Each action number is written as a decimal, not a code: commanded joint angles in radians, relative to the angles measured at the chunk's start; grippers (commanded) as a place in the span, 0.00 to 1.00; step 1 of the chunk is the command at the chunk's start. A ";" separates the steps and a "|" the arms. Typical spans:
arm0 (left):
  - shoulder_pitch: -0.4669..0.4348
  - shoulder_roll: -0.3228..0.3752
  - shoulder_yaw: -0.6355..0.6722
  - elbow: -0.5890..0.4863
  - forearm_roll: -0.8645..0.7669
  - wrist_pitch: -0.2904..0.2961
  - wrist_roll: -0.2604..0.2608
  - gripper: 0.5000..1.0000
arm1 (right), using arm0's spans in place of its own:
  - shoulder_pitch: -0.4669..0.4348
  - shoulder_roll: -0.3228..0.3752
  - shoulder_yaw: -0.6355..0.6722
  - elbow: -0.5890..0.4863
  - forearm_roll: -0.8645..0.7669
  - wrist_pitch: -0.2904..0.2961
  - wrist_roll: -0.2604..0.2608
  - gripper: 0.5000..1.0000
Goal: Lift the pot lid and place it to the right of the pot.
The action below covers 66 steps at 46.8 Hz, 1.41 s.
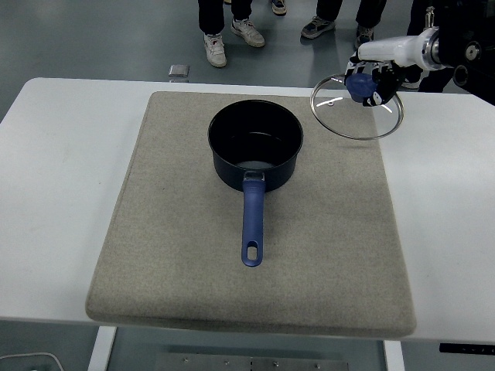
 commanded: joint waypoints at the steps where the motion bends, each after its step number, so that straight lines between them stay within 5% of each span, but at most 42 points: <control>1: 0.000 0.000 0.001 0.000 0.000 0.000 0.000 1.00 | -0.016 0.002 0.000 -0.004 -0.002 -0.007 0.000 0.00; 27: 0.000 0.000 0.000 0.000 0.000 0.000 0.000 1.00 | -0.104 0.017 0.014 -0.003 -0.003 -0.046 0.000 0.02; 39: 0.000 0.000 0.001 0.000 0.000 0.000 0.000 1.00 | -0.137 0.031 0.014 -0.001 0.000 -0.081 0.001 0.23; 47: 0.000 0.000 0.001 0.000 0.000 0.000 0.000 1.00 | -0.140 0.032 0.014 -0.001 0.009 -0.093 0.003 0.79; 66: 0.000 0.000 0.001 0.000 0.000 0.000 0.000 1.00 | -0.145 0.023 0.022 0.005 0.023 -0.080 0.016 0.81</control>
